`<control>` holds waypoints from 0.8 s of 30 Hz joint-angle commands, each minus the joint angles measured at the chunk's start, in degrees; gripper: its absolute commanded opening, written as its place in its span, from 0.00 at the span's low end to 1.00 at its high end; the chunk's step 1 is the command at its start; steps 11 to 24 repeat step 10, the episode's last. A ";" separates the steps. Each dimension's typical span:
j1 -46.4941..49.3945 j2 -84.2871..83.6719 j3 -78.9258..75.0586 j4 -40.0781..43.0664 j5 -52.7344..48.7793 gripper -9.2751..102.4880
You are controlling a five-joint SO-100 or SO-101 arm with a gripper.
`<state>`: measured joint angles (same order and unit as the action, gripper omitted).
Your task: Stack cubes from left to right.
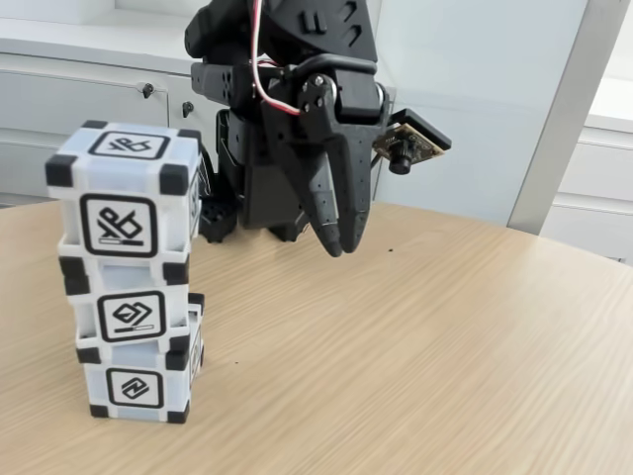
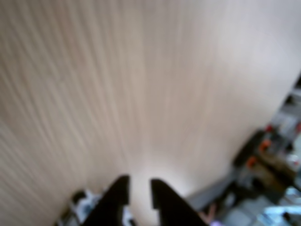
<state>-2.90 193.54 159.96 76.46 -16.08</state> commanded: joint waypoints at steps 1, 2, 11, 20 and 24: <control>0.18 -0.18 -0.62 -0.88 0.26 0.08; 0.18 -0.18 -0.62 -0.88 0.26 0.08; 0.18 -0.18 -0.70 -0.88 -0.35 0.08; 0.18 -0.18 -0.70 -0.88 -0.35 0.08; 0.18 -0.18 -0.70 -0.88 -0.35 0.08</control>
